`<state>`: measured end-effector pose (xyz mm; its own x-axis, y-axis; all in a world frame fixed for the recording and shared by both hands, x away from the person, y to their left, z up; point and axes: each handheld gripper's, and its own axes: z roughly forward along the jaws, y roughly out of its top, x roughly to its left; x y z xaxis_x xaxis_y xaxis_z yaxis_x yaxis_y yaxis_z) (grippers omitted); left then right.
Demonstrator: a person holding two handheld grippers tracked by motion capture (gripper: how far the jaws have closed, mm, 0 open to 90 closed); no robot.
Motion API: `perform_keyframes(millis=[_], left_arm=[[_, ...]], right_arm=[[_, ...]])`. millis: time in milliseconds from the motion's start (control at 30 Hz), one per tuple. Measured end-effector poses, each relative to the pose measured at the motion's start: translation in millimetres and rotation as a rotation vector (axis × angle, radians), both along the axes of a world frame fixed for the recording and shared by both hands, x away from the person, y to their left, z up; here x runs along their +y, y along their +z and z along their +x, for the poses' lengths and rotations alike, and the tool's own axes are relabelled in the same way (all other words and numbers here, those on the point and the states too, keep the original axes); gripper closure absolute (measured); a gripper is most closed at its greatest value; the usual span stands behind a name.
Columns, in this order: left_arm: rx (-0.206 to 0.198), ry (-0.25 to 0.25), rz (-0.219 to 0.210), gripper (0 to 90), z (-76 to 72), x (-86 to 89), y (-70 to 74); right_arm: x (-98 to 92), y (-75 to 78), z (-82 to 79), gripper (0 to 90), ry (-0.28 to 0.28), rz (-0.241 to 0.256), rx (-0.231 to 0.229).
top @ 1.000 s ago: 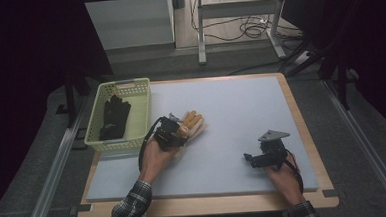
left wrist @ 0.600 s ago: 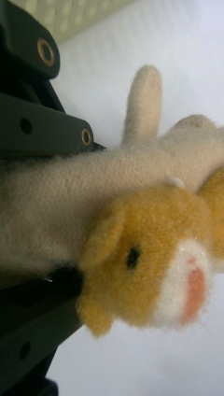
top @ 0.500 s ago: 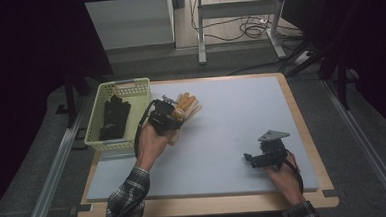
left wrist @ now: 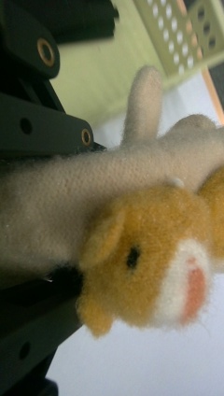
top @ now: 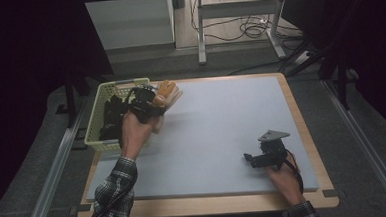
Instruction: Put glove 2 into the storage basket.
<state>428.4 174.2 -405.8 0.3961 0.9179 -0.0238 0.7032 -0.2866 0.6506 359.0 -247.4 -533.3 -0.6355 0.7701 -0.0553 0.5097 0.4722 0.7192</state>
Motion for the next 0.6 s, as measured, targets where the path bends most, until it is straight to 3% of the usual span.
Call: perform_keyframes(millis=[333, 600], left_arm=[[-0.016, 0.109, 0.016, 59.9, 3.5, 44.7, 15.3], [-0.008, 0.211, 0.006, 59.5, 9.9, 83.1, 6.1]], right_arm=[[0.1, -0.1, 0.0, 8.6, 0.000, 0.001, 0.000], [0.1, -0.1, 0.0, 8.6, 0.000, 0.001, 0.000]])
